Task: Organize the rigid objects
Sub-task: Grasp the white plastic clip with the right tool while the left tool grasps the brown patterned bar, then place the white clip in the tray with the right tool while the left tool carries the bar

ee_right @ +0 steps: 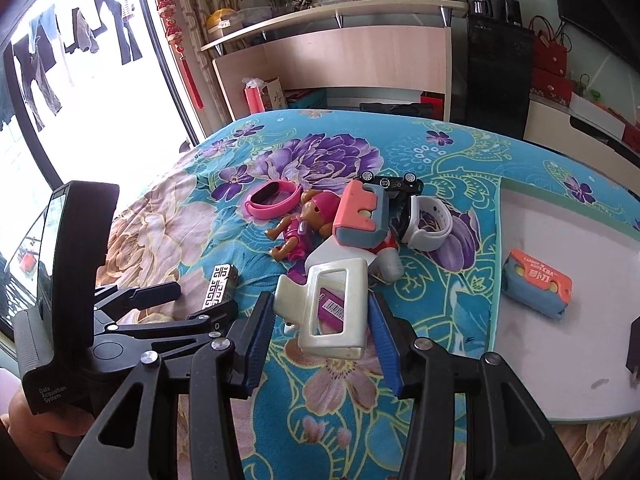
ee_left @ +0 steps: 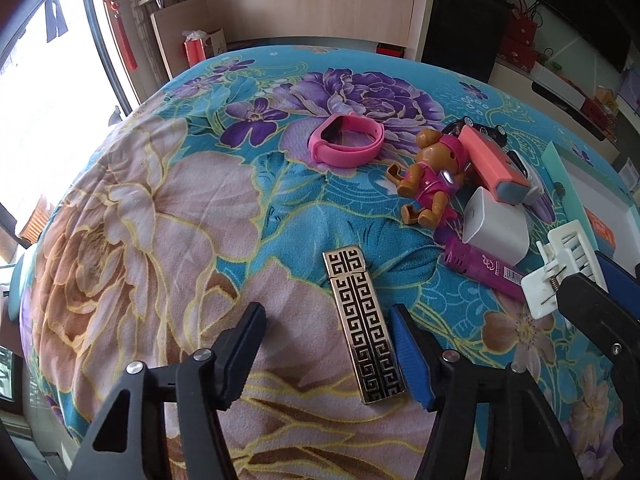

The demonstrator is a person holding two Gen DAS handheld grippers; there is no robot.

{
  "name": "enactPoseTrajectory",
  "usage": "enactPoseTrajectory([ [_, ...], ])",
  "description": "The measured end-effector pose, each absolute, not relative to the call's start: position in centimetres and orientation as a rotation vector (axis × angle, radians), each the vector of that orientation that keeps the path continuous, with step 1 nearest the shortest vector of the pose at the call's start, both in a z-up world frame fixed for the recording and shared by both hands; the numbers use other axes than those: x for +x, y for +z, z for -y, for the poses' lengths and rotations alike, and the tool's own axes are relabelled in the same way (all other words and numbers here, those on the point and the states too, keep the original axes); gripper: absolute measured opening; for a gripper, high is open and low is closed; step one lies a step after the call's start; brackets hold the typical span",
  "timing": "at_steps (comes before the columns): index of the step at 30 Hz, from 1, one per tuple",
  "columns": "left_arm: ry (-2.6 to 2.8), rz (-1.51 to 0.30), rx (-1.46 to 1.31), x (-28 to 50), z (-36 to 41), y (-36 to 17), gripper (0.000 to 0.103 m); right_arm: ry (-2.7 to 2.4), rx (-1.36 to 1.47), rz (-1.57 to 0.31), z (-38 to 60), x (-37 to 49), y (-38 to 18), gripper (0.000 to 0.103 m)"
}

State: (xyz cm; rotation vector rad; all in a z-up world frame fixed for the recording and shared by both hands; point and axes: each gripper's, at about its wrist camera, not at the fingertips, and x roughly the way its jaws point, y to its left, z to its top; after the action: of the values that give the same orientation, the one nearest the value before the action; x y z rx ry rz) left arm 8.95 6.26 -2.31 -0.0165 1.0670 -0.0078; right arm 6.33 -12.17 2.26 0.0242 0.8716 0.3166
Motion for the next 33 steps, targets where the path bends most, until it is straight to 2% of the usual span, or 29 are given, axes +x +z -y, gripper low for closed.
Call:
enactPoseTrajectory([
  [5, 0.003, -1.067, -0.043, 9.3, -6.6, -2.7, 0.063, 0.312, 0.035, -0.866, 12.7, 6.3, 2.4, 0.049],
  [8, 0.017, -1.056, -0.040, 9.3, -6.7, -2.8, 0.057, 0.307, 0.050, -0.865, 13.2, 6.4, 2.5, 0.049],
  [13, 0.038, -1.045, -0.048, 9.3, -7.1, -2.7, 0.038, 0.298, 0.069, -0.860, 13.9, 6.4, 2.6, 0.049],
  [16, 0.049, -1.044, -0.063, 9.4, -7.7, -2.7, 0.029, 0.295, 0.082, -0.853, 14.4, 6.4, 2.8, 0.049],
  [19, 0.056, -1.042, -0.081, 9.4, -8.1, -2.7, 0.025, 0.290, 0.092, -0.846, 14.8, 6.3, 3.0, 0.049],
  [33, 0.136, -1.032, -0.075, 9.4, -8.2, -1.2, 0.022, 0.248, 0.182, -0.782, 18.6, 6.0, 4.6, 0.049],
])
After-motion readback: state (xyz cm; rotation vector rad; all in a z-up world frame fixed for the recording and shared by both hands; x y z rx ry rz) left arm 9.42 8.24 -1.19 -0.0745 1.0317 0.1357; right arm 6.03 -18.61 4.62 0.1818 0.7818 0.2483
